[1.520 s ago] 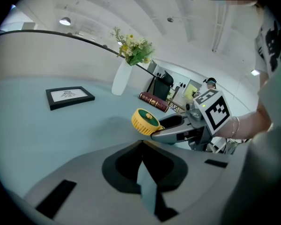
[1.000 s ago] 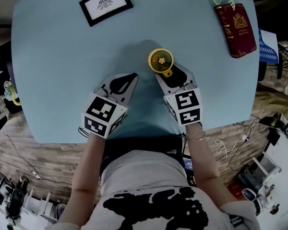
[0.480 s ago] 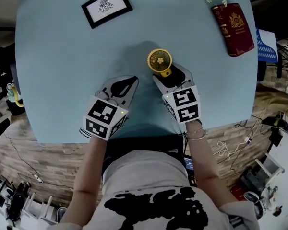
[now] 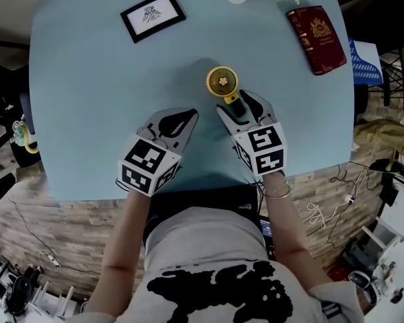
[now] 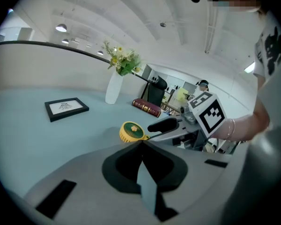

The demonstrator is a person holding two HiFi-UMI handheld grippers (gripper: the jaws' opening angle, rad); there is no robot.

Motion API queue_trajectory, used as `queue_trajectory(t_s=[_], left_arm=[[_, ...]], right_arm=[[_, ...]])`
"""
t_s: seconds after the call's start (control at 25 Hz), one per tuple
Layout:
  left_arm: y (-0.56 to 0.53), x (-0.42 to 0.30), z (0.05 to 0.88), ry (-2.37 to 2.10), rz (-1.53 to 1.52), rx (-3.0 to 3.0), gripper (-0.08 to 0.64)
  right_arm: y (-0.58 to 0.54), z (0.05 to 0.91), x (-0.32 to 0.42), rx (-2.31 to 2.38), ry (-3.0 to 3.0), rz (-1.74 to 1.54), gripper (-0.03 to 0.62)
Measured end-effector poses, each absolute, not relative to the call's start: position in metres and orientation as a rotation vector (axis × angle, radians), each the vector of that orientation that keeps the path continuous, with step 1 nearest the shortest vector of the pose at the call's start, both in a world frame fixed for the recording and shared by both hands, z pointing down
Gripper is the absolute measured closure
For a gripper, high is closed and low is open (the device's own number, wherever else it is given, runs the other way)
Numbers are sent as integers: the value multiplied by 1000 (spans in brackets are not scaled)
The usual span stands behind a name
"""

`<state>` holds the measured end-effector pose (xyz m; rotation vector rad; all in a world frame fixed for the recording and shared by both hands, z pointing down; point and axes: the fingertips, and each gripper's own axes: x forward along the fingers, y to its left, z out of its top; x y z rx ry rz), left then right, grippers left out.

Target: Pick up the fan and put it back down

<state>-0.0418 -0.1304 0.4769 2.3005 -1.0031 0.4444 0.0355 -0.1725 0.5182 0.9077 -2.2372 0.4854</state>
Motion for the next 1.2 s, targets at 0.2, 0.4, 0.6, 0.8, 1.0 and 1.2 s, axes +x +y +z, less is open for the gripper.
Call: queue_trajectory(t_s=[0.2,0.4,0.6,0.8,1.0,1.2], left_arm=[[-120,-40,465,-1005,439,2334,549],[-114,-40,449,-1026,422,2372,549],[-113,-45,428,-1059,388,2414,549],[-113,-46,408,-1076,360,2466,549],[-110,-51,395,-1100,395,2524,549],[-105,-45,375,-1063,285,2554,549]], right_arm=[[-163,490,33,940,-2278,469,325],[-157,458,30,985,-2352,468,354],[-153,428,27,1026,-2408,429,364],[-146,407,24,1046,-2458,397,385],[-135,384,16,1046,-2521,349,416],[-124,368,7,1010,-2574,318,447]])
